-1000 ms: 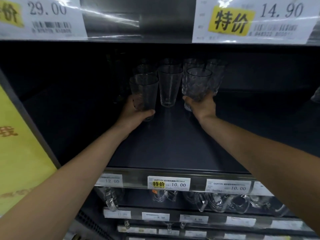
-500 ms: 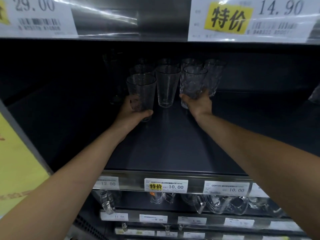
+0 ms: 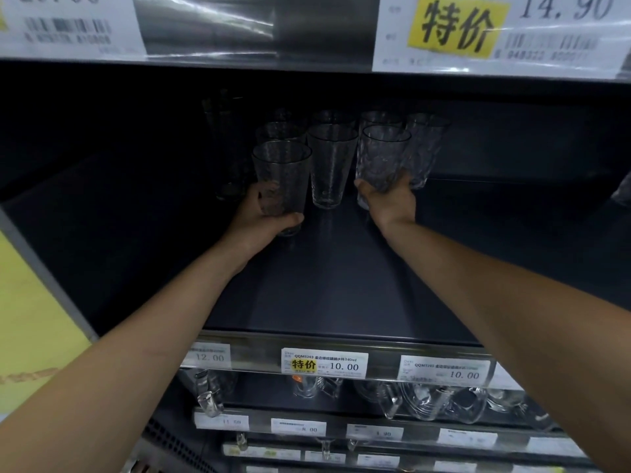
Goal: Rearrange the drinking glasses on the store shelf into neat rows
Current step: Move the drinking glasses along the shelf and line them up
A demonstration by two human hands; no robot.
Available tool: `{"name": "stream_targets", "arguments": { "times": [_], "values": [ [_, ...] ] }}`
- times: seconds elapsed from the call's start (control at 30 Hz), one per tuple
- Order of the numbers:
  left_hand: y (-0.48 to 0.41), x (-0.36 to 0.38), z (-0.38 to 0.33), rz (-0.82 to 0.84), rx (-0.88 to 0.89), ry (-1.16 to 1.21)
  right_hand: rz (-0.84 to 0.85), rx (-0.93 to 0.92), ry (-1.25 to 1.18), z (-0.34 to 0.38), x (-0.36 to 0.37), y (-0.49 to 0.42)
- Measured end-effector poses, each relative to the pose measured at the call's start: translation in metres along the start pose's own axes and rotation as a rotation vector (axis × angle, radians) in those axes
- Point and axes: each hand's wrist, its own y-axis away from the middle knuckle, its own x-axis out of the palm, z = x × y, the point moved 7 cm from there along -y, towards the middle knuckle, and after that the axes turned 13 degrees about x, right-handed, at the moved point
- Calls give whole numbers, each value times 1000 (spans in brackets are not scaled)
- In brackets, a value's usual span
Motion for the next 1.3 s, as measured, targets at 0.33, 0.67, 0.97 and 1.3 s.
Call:
{"name": "stream_targets", "arguments": {
  "times": [0.33, 0.67, 0.97, 1.3],
  "values": [
    [1, -1, 0, 15, 1, -15, 15, 36, 7, -2, 2, -1],
    [2, -2, 0, -1, -1, -29, 28, 13, 14, -1, -3, 1],
    [5, -3, -5, 4, -10, -76, 28, -17, 5, 3, -3, 7],
    [33, -7, -35, 17, -160, -196, 162, -1, 43, 1, -22, 26]
  ]
}}
